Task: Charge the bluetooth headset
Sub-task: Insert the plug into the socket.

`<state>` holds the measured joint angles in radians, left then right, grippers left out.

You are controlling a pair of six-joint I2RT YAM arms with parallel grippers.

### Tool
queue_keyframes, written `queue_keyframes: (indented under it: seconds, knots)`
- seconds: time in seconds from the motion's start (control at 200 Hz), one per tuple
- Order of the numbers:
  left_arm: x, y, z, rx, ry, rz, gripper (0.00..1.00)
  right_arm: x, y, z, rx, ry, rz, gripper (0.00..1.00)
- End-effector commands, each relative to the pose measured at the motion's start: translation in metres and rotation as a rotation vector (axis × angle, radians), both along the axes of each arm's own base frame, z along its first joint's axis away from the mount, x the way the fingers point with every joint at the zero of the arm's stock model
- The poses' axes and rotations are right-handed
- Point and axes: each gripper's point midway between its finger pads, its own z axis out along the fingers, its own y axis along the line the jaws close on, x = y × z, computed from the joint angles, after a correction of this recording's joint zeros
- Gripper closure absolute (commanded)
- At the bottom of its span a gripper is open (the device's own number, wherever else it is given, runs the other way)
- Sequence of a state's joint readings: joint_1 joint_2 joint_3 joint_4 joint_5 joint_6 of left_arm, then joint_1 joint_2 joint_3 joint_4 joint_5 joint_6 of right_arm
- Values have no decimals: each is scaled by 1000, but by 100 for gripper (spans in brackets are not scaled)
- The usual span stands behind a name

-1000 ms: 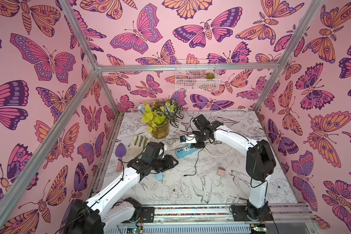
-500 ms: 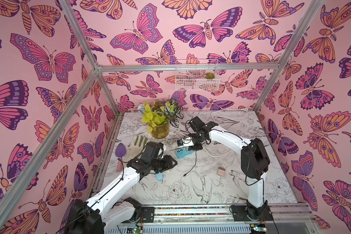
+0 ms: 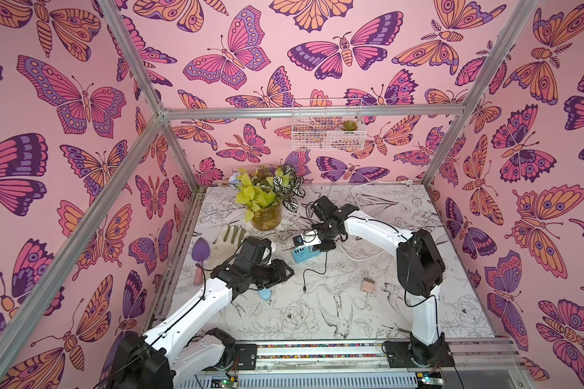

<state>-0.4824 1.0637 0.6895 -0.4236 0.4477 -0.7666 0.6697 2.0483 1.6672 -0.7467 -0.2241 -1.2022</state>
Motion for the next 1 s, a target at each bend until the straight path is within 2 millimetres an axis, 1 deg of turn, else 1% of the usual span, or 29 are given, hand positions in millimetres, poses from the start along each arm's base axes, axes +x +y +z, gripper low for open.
queue_keyframes:
  seconds: [0.0,0.15,0.326,0.421,0.566,0.727,0.902,0.997]
  knots:
    - [-5,6,-6,16,8,-1,52,-8,2,-14,-39,21,37,81]
    - [-5,5,-7,18,16,-4,52,-20,7,-17,-56,45,78,82]
    - [-3,5,-7,18,12,-7,52,-31,9,-10,-80,96,91,83]
    - [-2,4,-7,17,9,-12,52,-28,10,-8,-96,104,86,83]
    - [-1,2,-8,17,17,-19,53,-24,15,-13,-111,144,64,84]
    - [-2,3,-8,19,15,-22,53,-21,18,-25,-125,171,52,84]
    - [-1,3,-9,25,20,-24,54,-18,20,-30,-133,182,51,84]
    - [-1,3,-10,28,26,-25,54,-19,19,-39,-146,197,50,85]
